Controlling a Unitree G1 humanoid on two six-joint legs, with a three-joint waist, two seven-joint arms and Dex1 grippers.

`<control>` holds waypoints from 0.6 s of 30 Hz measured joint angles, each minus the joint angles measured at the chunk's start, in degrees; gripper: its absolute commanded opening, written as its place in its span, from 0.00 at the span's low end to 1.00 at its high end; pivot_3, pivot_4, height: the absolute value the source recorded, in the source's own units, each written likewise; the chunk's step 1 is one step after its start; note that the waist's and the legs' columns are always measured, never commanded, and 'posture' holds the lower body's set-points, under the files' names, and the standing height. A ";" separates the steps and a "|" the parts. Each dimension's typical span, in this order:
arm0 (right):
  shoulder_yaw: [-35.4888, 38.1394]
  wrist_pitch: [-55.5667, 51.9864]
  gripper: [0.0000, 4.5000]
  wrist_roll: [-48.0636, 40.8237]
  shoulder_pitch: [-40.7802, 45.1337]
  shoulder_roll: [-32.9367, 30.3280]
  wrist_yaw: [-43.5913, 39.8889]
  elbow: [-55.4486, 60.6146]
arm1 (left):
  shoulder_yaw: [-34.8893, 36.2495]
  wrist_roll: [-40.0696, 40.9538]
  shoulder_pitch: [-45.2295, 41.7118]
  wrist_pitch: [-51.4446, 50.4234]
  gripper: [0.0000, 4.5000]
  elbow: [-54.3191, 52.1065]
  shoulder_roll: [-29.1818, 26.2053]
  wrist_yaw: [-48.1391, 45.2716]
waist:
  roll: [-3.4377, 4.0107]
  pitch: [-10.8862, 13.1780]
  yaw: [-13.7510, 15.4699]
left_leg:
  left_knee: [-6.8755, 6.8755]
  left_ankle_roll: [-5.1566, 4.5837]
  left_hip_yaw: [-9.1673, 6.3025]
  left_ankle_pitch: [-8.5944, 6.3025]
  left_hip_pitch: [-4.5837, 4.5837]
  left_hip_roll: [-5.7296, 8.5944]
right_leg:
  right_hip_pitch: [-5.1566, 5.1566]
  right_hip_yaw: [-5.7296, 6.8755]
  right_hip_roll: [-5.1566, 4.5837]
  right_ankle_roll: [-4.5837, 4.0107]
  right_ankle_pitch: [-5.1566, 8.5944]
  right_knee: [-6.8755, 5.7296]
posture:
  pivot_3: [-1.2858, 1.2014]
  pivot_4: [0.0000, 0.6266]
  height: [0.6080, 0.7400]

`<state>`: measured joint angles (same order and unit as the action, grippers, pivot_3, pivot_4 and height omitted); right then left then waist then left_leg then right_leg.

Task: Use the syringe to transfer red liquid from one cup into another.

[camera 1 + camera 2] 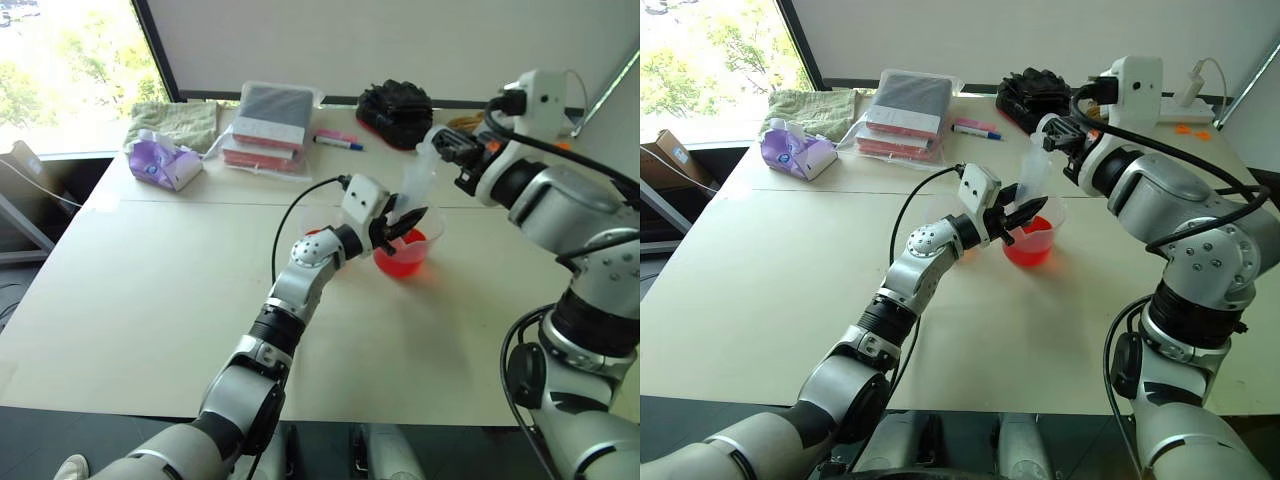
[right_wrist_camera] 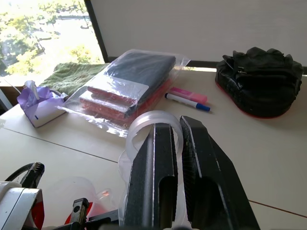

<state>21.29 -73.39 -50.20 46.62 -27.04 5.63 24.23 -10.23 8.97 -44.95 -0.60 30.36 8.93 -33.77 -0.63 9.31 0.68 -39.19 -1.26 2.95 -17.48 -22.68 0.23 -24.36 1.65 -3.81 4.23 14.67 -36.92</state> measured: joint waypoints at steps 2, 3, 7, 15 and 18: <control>0.16 0.00 0.01 -0.12 0.03 -0.03 0.05 0.00 | 0.00 -0.01 -0.08 0.16 0.34 0.21 0.00 -0.05 | 0.00 0.00 0.01 | 0.00 0.00 0.00 0.00 0.00 0.00 | 0.00 0.00 0.00 0.00 0.00 0.00 | 0.52 0.24 1.00; 0.31 0.00 0.01 -0.15 0.03 -0.03 0.06 -0.01 | 0.00 -0.02 -0.14 0.25 0.34 0.33 0.01 -0.11 | 0.00 0.00 0.01 | 0.00 0.00 0.00 0.00 -0.01 0.00 | 0.00 0.00 0.00 0.00 0.00 0.00 | 0.52 0.24 1.00; 0.53 -0.03 0.01 -0.66 0.04 -0.34 -0.03 -0.01 | 0.00 -0.05 -0.20 1.04 0.34 0.79 0.03 -0.34 | 0.00 0.00 0.03 | 0.00 -0.01 -0.01 0.00 -0.01 0.00 | 0.00 0.01 -0.01 0.00 0.00 0.01 | 0.52 0.24 1.00; 2.21 -2.61 0.68 -2.48 0.01 -1.49 0.06 0.28 | -0.01 -0.11 -0.46 2.04 0.34 1.27 0.08 -0.92 | 0.00 0.00 0.08 | 0.00 -0.04 -0.03 -0.02 -0.03 0.00 | 0.01 0.03 -0.04 0.00 0.00 0.05 | 0.52 0.24 1.00; 3.02 -3.68 0.68 -2.75 0.02 -1.88 0.18 0.28 | -0.02 -0.22 -0.48 2.68 0.34 1.62 0.08 -1.10 | 0.01 0.00 0.08 | 0.00 -0.05 -0.04 -0.03 -0.04 0.00 | 0.01 0.04 -0.04 0.00 0.00 0.07 | 0.52 0.24 1.00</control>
<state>24.31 -77.06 -52.95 46.64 -28.93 5.81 24.51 -10.25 8.75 -45.43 2.08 31.98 9.01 -34.87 -0.62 9.31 0.76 -39.18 -1.30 2.92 -17.50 -22.72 0.23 -24.35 1.69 -3.86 4.23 14.67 -36.85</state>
